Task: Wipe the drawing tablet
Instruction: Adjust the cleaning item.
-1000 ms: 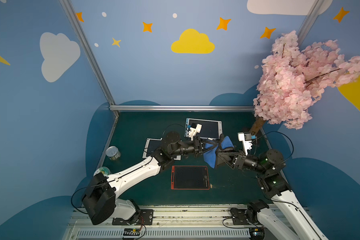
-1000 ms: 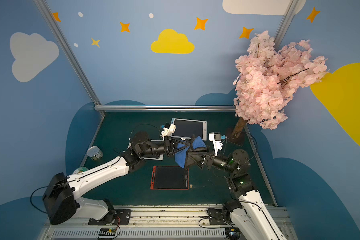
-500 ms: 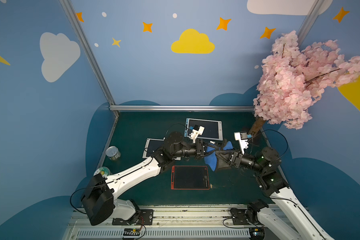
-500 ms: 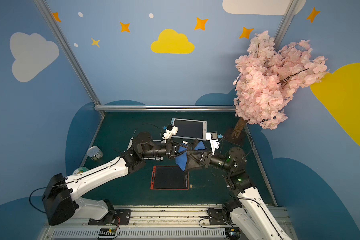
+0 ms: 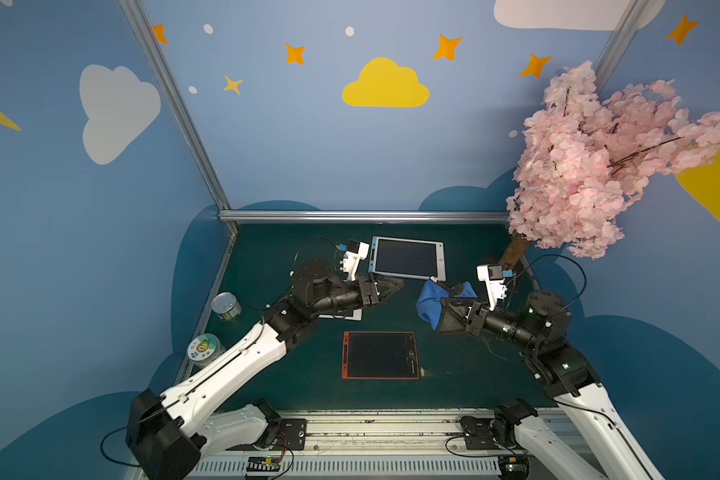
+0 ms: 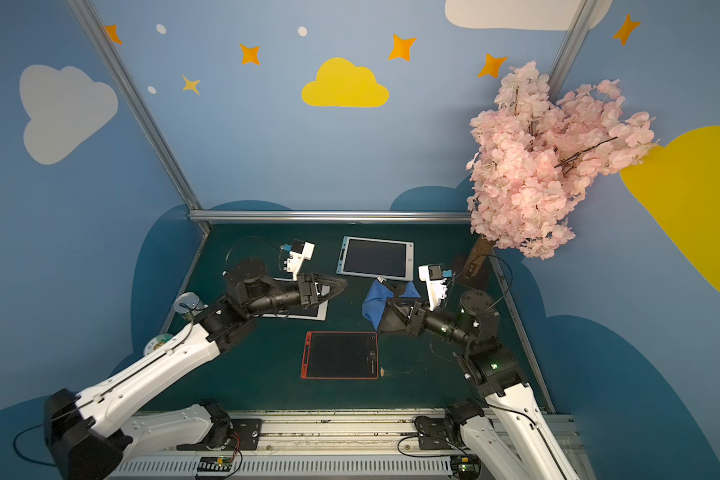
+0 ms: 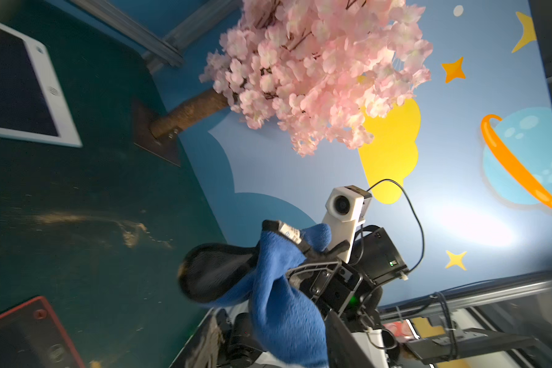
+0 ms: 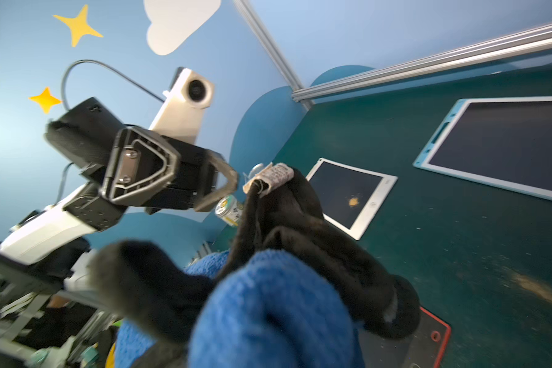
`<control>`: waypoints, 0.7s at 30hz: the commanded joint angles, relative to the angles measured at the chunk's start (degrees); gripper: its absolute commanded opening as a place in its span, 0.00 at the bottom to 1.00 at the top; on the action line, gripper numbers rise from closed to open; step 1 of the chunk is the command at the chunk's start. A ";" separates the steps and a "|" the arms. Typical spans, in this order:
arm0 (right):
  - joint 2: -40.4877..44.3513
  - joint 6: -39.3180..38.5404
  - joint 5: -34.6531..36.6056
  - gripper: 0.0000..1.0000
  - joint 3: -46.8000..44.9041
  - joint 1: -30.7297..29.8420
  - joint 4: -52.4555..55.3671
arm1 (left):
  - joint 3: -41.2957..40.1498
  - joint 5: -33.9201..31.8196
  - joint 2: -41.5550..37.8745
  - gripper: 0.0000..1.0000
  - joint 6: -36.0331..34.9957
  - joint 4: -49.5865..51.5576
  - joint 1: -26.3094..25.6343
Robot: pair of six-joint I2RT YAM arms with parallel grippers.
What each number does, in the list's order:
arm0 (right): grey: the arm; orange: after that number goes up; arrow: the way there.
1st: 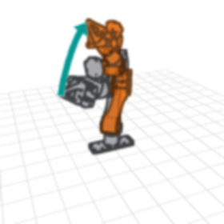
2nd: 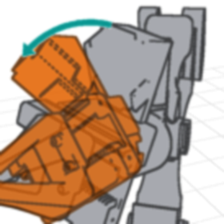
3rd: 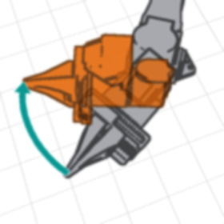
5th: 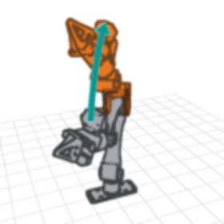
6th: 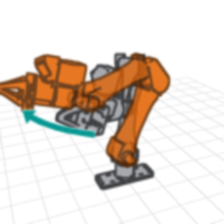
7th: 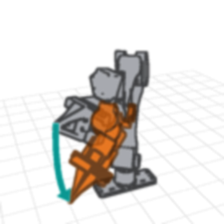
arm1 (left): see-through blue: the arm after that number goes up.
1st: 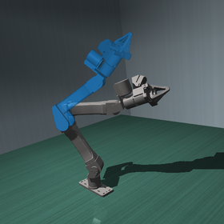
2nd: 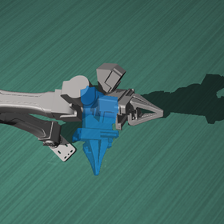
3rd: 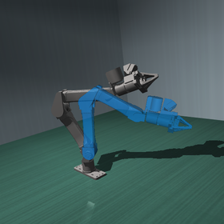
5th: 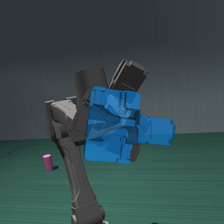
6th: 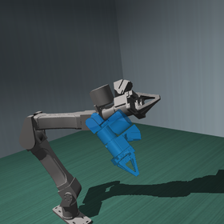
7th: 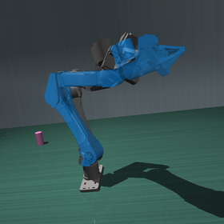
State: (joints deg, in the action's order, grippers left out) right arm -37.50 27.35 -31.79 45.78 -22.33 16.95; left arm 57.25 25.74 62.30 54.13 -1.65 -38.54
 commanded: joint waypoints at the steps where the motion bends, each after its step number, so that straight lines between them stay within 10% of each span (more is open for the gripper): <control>1: -1.66 -8.73 8.09 0.00 2.24 -0.59 13.54 | 0.92 -9.15 -1.19 0.53 -16.18 21.46 -0.42; 8: -9.28 -7.42 22.83 0.00 0.28 -12.91 18.89 | -8.66 -29.36 4.86 0.44 -24.47 31.42 -6.54; 14: -22.77 -8.83 42.45 0.00 4.60 -31.38 21.97 | -14.45 -35.36 6.50 0.38 -22.48 30.92 -8.45; 21: -39.95 -7.87 47.90 0.00 15.58 -34.82 29.73 | -16.70 -38.79 6.64 0.39 -21.04 32.08 -9.39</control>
State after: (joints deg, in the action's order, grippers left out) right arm -74.83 19.66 10.41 57.43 -56.07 42.17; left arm 41.47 -10.13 69.19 32.82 29.15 -47.48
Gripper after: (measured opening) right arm 0.130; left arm 0.385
